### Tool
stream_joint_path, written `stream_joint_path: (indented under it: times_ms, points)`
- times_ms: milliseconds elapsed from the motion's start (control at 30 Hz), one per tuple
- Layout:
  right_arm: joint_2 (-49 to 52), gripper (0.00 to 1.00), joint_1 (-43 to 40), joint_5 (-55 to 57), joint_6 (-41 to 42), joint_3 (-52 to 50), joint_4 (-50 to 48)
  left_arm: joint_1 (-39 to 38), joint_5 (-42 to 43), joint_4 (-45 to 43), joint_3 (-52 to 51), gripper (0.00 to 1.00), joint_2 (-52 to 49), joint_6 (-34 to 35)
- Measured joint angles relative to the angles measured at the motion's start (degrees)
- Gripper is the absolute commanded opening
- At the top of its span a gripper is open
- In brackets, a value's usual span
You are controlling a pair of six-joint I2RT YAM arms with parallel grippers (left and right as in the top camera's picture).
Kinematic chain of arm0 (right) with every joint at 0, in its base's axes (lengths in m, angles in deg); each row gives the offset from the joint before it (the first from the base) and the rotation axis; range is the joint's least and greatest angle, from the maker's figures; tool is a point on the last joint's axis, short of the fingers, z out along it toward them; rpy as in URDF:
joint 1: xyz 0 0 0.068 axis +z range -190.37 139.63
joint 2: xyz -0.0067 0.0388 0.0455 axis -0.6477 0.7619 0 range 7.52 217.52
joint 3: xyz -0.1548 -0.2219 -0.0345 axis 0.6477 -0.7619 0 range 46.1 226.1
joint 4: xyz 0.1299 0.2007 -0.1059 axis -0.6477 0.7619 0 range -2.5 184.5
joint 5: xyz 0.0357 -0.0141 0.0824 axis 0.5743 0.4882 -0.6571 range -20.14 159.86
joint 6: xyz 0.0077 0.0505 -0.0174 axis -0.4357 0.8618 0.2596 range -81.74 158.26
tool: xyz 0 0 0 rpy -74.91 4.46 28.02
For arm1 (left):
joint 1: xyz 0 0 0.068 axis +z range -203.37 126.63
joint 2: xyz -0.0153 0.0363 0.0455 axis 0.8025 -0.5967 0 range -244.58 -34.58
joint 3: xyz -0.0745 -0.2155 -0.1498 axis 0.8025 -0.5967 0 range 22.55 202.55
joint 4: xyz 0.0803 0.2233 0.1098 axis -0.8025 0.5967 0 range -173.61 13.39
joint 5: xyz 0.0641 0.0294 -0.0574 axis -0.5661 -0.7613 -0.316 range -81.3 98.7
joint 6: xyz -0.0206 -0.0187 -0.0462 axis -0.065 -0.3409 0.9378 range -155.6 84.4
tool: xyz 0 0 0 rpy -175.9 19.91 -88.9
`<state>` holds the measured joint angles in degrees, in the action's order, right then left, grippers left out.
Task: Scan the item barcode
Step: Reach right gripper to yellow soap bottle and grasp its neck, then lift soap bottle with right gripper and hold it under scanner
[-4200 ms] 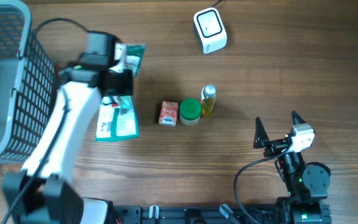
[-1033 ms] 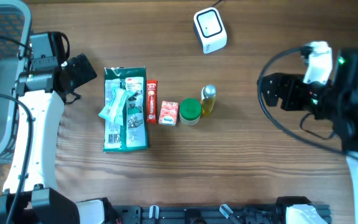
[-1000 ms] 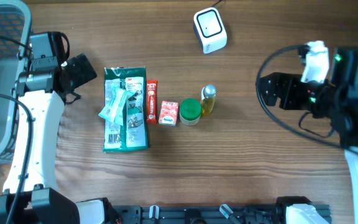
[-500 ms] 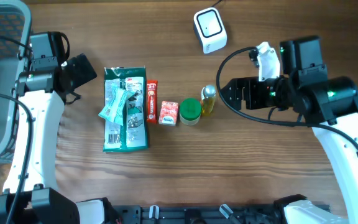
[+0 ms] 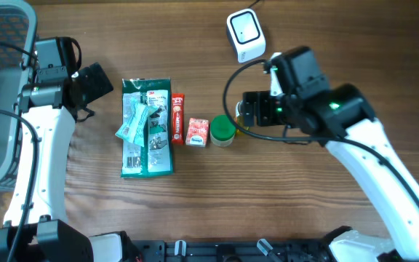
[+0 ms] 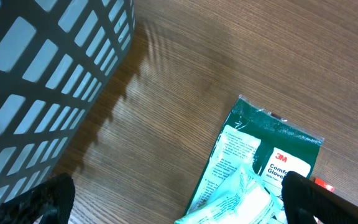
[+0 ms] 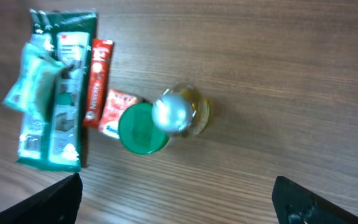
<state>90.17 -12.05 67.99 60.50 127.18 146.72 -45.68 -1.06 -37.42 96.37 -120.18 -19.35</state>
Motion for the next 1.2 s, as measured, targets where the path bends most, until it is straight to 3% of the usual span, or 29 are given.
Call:
stream_joint_path:
  times_ms: [300, 533, 700, 1200]
  points:
    - [10.67, 0.97, 1.27, 3.21, 2.91, 0.00, -4.63, 0.00, 0.00, 0.00, 0.00, 1.00, 0.00, 0.00]
    - [18.23, 0.84, 1.27, 3.19, 3.52, 0.00, -6.67, 0.00, 0.00, 0.02, 0.00, 1.00, 0.00, 0.00]
    - [18.84, 0.76, 1.27, 3.19, 4.15, 0.00, -8.76, 0.00, 0.00, 0.00, 0.00, 1.00, 0.00, 0.00]
    - [18.95, 0.73, 1.27, 3.19, 4.55, -1.11, -9.14, 0.00, 0.00, 0.00, 0.00, 1.00, 0.00, 0.00]
